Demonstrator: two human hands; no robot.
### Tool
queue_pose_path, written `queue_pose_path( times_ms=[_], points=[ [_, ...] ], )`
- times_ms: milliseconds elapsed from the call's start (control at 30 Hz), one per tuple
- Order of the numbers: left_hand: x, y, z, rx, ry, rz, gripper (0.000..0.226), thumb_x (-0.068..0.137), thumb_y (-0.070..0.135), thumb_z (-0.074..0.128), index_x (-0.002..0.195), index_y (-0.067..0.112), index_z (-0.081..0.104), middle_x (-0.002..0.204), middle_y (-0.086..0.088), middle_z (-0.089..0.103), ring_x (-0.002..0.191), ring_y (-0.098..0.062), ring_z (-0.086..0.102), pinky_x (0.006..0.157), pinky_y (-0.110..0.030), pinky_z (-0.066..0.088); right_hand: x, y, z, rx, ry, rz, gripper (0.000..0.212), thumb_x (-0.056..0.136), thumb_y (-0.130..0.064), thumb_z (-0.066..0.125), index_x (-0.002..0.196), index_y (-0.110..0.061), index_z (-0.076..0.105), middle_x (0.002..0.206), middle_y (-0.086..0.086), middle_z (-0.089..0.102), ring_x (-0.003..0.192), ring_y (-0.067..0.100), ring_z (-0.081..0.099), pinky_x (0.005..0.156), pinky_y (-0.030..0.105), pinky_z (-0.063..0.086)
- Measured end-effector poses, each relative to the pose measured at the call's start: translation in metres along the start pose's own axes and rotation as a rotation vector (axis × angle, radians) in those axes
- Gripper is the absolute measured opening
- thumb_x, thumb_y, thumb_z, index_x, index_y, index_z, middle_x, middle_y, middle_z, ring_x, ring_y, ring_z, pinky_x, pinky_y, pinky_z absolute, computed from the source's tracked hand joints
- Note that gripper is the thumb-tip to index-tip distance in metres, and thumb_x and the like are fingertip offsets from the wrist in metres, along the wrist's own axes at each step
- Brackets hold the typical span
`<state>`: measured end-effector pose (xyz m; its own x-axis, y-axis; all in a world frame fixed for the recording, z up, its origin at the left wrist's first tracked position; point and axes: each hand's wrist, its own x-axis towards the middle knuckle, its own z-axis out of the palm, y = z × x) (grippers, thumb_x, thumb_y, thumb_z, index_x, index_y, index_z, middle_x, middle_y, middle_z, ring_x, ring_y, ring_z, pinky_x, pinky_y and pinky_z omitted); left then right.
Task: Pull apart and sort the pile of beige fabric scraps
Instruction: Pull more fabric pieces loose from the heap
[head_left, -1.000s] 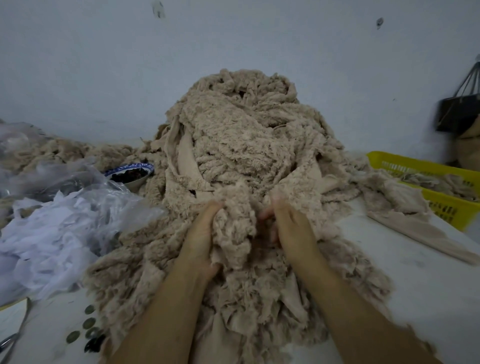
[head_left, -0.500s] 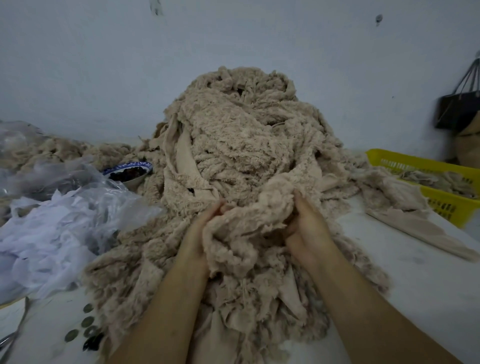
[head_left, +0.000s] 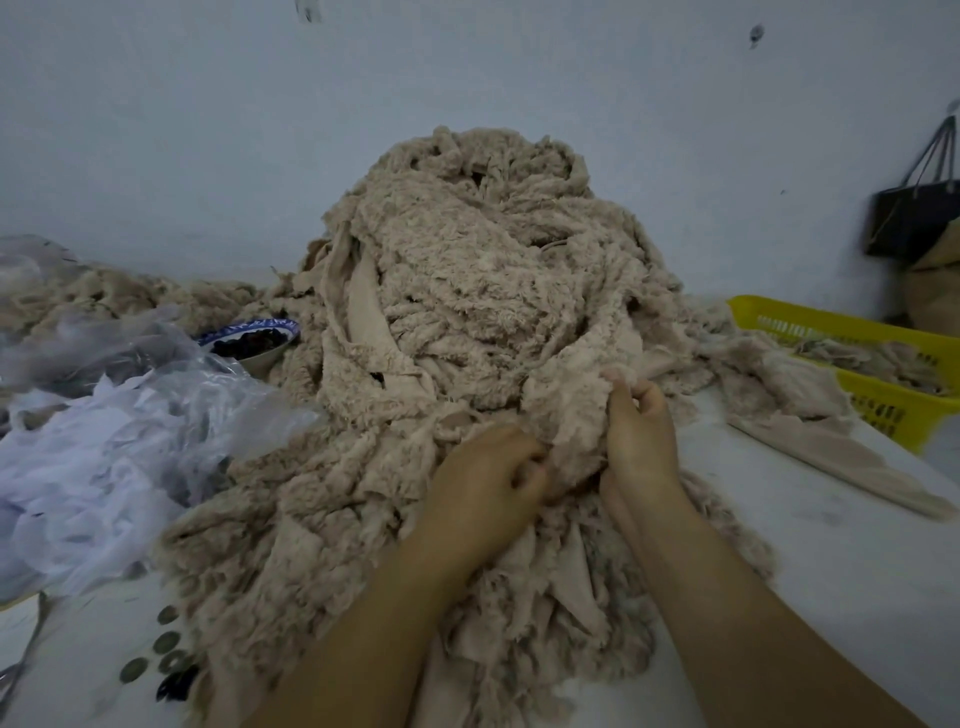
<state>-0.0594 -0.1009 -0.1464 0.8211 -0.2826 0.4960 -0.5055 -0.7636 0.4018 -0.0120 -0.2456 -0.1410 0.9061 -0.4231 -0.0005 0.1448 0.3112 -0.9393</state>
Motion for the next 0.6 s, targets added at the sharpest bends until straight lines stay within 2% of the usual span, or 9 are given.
queue_pose_path(
  times_ms=[100, 167, 200, 233, 300, 367, 467, 533, 600],
  points=[
    [0.004, -0.008, -0.018, -0.682, 0.119, -0.505, 0.025, 0.1, 0.032, 0.057, 0.078, 0.028, 0.069, 0.072, 0.01, 0.069, 0.065, -0.005, 0.064, 0.056, -0.012, 0.05, 0.006, 0.002, -0.001, 0.104, -0.015, 0.11, 0.017, 0.104, -0.028, 0.048, 0.09, -0.02, 0.051, 0.093, 0.002, 0.065, 0.083, 0.016, 0.064, 0.07, 0.032, 0.055],
    [0.007, -0.01, -0.027, -1.358, 0.134, -0.808, 0.022, 0.098, 0.023, 0.059, 0.081, 0.017, 0.073, 0.077, -0.005, 0.073, 0.065, -0.017, 0.071, 0.054, -0.022, 0.057, 0.007, 0.003, 0.0, 0.214, -0.051, 0.199, 0.014, 0.105, -0.025, 0.047, 0.099, -0.021, 0.059, 0.104, 0.003, 0.069, 0.094, 0.021, 0.07, 0.079, 0.04, 0.06],
    [0.008, -0.015, -0.03, -1.583, 0.183, -0.9, 0.025, 0.098, 0.019, 0.055, 0.081, 0.009, 0.072, 0.076, -0.011, 0.072, 0.063, -0.02, 0.071, 0.054, -0.026, 0.058, 0.006, 0.002, 0.001, 0.263, -0.071, 0.235, 0.015, 0.105, -0.023, 0.047, 0.101, -0.022, 0.061, 0.104, 0.003, 0.071, 0.091, 0.021, 0.072, 0.076, 0.041, 0.062],
    [0.008, -0.02, -0.032, -1.647, 0.21, -0.958, 0.03, 0.101, 0.017, 0.049, 0.082, 0.006, 0.069, 0.076, -0.011, 0.071, 0.063, -0.019, 0.071, 0.054, -0.026, 0.057, 0.006, 0.002, 0.001, 0.302, -0.089, 0.261, 0.015, 0.106, -0.022, 0.046, 0.103, -0.021, 0.062, 0.102, 0.003, 0.072, 0.086, 0.02, 0.074, 0.07, 0.04, 0.062],
    [0.008, -0.02, -0.03, -1.516, 0.23, -1.009, 0.03, 0.105, 0.019, 0.045, 0.092, 0.001, 0.066, 0.084, -0.01, 0.074, 0.071, -0.019, 0.072, 0.061, -0.026, 0.057, 0.005, 0.003, 0.002, 0.341, -0.117, 0.298, 0.018, 0.106, -0.021, 0.046, 0.115, -0.021, 0.061, 0.111, 0.005, 0.072, 0.092, 0.022, 0.074, 0.072, 0.043, 0.062],
    [0.01, -0.016, -0.029, -1.282, 0.34, -0.906, 0.026, 0.102, 0.025, 0.051, 0.101, 0.005, 0.068, 0.096, -0.011, 0.074, 0.081, -0.02, 0.069, 0.069, -0.028, 0.055, 0.007, 0.002, 0.001, 0.343, -0.094, 0.324, 0.023, 0.105, -0.021, 0.047, 0.124, -0.022, 0.059, 0.12, 0.007, 0.068, 0.101, 0.025, 0.07, 0.075, 0.044, 0.062],
    [0.007, -0.004, -0.035, -0.654, 0.674, -0.338, 0.027, 0.101, 0.036, 0.045, 0.09, 0.02, 0.062, 0.094, 0.006, 0.064, 0.083, -0.005, 0.062, 0.068, -0.01, 0.045, 0.006, -0.001, 0.001, 0.319, -0.025, 0.333, 0.014, 0.105, -0.018, 0.046, 0.102, -0.021, 0.059, 0.106, 0.007, 0.069, 0.092, 0.024, 0.069, 0.058, 0.035, 0.061],
    [0.003, 0.009, -0.031, -0.302, 0.624, 0.07, 0.025, 0.097, 0.035, 0.049, 0.081, 0.019, 0.059, 0.083, 0.008, 0.054, 0.077, -0.009, 0.052, 0.067, -0.014, 0.04, 0.005, 0.0, 0.001, 0.294, -0.009, 0.32, 0.014, 0.105, -0.017, 0.046, 0.099, -0.02, 0.058, 0.099, 0.007, 0.068, 0.096, 0.027, 0.069, 0.065, 0.038, 0.062],
    [0.001, 0.019, -0.014, -0.104, 0.409, 0.212, 0.026, 0.095, 0.037, 0.055, 0.08, 0.017, 0.062, 0.078, 0.01, 0.052, 0.071, -0.006, 0.047, 0.061, -0.02, 0.04, 0.003, -0.001, 0.002, 0.266, -0.038, 0.291, 0.015, 0.104, -0.017, 0.046, 0.107, -0.02, 0.06, 0.101, 0.008, 0.071, 0.091, 0.027, 0.072, 0.063, 0.038, 0.062]
  ],
)
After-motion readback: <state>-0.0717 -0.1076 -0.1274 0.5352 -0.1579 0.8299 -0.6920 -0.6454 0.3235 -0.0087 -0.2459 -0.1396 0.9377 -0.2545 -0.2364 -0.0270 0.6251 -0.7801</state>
